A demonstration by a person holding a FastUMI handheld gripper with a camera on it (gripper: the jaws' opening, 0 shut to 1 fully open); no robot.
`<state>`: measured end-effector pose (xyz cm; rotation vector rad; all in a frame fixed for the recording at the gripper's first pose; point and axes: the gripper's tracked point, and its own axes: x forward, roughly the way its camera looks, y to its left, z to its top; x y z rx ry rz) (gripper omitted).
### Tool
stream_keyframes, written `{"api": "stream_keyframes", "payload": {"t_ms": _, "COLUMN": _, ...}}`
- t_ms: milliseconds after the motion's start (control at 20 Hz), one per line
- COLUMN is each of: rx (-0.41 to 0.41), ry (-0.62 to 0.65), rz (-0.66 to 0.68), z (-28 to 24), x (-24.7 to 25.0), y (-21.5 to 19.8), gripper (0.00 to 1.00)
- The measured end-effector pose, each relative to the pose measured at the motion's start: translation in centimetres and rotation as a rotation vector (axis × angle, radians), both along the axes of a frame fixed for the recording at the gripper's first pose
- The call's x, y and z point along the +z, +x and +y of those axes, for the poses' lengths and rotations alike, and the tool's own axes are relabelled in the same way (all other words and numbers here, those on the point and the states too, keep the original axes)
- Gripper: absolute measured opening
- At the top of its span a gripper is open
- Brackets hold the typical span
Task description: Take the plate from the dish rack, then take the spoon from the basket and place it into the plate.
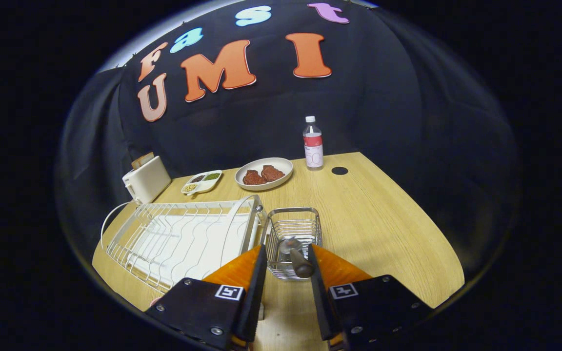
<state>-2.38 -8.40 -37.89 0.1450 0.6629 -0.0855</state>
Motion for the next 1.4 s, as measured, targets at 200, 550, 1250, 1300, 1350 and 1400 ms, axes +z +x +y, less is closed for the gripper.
{"api": "stream_keyframes", "payload": {"t_ms": 200, "rx": 0.029, "ry": -0.079, "rz": 0.016, "z": -0.3, "x": -0.4, "y": 0.4, "gripper": 0.26}}
{"api": "stream_keyframes", "payload": {"t_ms": 550, "rx": 0.061, "ry": -0.101, "rz": 0.026, "z": -0.5, "x": 1.1, "y": 1.0, "gripper": 0.12}}
{"api": "stream_keyframes", "payload": {"t_ms": 1250, "rx": 0.094, "ry": -0.136, "rz": -0.093, "z": -0.2, "x": 10.4, "y": 2.5, "gripper": 0.10}}
{"api": "stream_keyframes", "payload": {"t_ms": 1300, "rx": 0.094, "ry": -0.130, "rz": -0.098, "z": 0.0, "x": 10.9, "y": 2.3, "gripper": 0.10}}
{"api": "stream_keyframes", "payload": {"t_ms": 1350, "rx": 0.093, "ry": -0.127, "rz": -0.101, "z": 0.2, "x": 11.4, "y": 2.1, "gripper": 0.10}}
{"api": "stream_keyframes", "payload": {"t_ms": 1400, "rx": 0.092, "ry": -0.122, "rz": -0.109, "z": 0.3, "x": 11.9, "y": 1.9, "gripper": 0.10}}
